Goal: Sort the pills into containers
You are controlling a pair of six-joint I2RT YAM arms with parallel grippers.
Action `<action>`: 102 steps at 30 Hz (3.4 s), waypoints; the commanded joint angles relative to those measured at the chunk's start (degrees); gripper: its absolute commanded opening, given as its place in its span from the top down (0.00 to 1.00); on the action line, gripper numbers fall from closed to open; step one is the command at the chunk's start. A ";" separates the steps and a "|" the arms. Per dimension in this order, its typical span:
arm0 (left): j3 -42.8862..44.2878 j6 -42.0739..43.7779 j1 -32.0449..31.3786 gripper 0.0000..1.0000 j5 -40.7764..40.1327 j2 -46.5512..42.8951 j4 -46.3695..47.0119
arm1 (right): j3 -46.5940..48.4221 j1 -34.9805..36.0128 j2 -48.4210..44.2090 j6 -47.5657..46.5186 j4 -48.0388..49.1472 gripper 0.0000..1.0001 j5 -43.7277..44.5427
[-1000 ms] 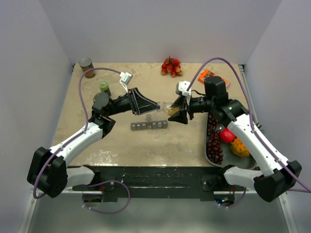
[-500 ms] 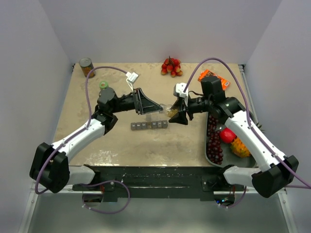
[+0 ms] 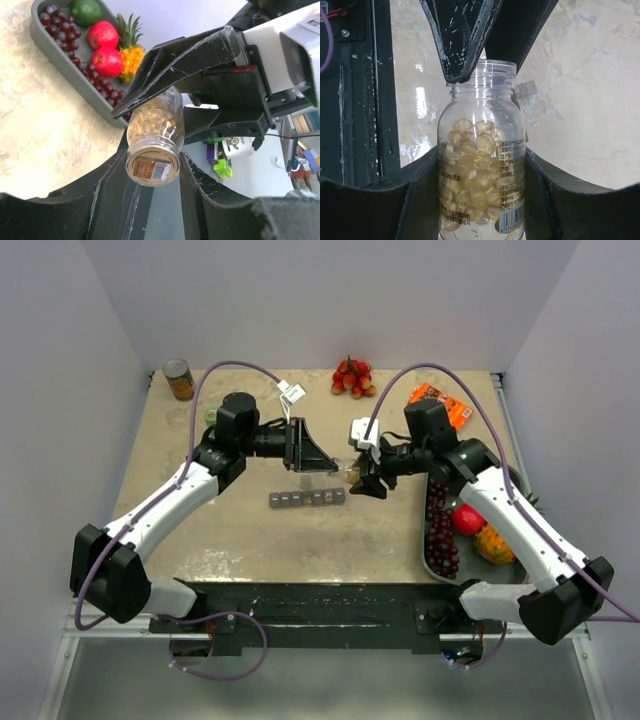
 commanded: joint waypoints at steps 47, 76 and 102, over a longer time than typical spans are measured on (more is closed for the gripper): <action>-5.54 20.59 4.29 0.01 3.01 -17.65 -6.81 | -6.54 -4.20 -2.60 22.51 19.73 1.00 -27.76; -9.50 -20.02 -1.94 0.15 -15.98 -8.43 17.45 | -5.22 -3.59 -3.21 2.29 14.71 1.00 -6.84; -2.11 2.56 -4.14 0.87 -3.23 -1.84 8.75 | -12.94 -3.67 -1.81 21.16 25.42 1.00 -17.72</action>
